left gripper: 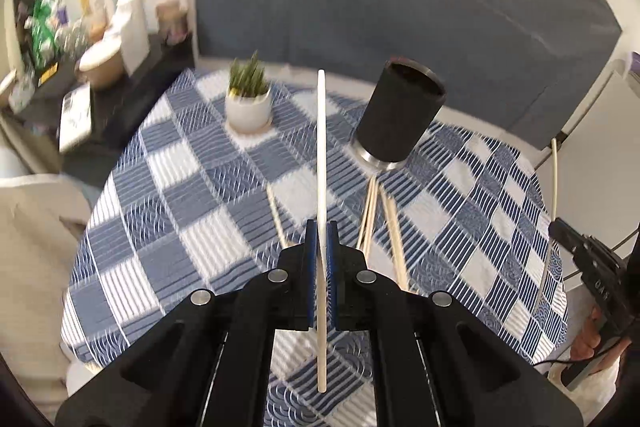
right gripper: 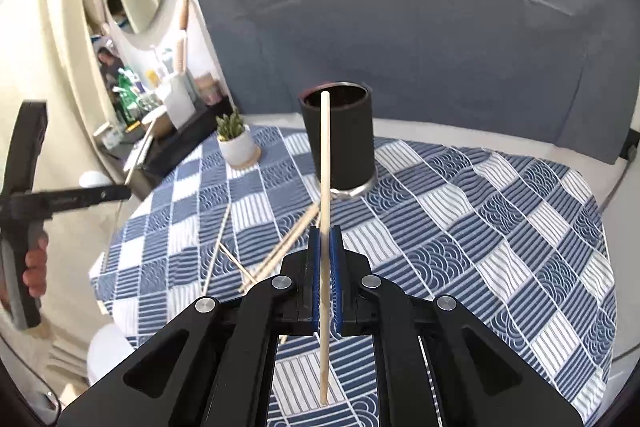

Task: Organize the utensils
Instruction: 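Lift both held sticks upright and carry them over the black cup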

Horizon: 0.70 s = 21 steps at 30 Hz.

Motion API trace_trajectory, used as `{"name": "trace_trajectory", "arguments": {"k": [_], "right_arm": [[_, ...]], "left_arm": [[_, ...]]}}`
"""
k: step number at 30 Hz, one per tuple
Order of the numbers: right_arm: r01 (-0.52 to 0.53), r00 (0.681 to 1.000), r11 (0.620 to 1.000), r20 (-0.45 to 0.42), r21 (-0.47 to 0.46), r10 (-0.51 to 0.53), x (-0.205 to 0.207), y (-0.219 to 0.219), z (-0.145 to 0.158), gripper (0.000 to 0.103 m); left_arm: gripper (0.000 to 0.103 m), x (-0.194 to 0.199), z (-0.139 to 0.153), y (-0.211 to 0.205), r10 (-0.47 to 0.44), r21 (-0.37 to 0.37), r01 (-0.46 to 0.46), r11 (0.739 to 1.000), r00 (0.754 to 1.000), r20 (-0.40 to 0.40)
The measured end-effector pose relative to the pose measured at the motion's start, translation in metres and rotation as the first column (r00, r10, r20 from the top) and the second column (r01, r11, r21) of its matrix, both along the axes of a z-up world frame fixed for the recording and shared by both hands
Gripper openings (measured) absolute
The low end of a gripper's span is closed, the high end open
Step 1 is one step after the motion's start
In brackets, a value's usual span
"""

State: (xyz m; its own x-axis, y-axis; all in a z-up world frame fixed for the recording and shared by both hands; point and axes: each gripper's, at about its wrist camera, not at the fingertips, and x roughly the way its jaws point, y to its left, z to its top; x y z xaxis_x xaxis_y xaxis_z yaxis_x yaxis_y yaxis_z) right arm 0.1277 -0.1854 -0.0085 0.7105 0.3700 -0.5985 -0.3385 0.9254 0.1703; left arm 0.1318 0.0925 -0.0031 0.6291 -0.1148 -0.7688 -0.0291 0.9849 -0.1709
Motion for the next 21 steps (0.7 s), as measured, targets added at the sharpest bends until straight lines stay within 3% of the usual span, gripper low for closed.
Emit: {"name": "trace_trajectory", "arguments": {"k": [4, 10, 13, 21], "right_arm": [[0.001, 0.989, 1.000, 0.150, 0.018, -0.004, 0.001, 0.003, 0.022, 0.005], [-0.002, 0.973, 0.995, 0.229, 0.100, -0.021, 0.043, 0.003, 0.058, 0.005], [-0.006, 0.967, 0.989, 0.252, 0.150, -0.033, 0.073, 0.003, 0.071, 0.005], [-0.002, 0.968, 0.958, 0.242, 0.288, -0.071, 0.152, 0.001, 0.078, 0.005]], "left_arm": [[0.005, 0.023, 0.027, -0.018, -0.052, 0.073, 0.044, 0.996, 0.993, 0.109], [0.005, 0.069, 0.052, -0.038, -0.152, 0.060, 0.144, 0.988, 0.973, 0.175], [0.005, 0.096, 0.061, -0.049, -0.208, 0.057, 0.200, 0.978, 0.954, 0.215], [0.005, 0.167, 0.073, -0.055, -0.311, -0.058, 0.350, 0.935, 0.887, 0.340]]}}
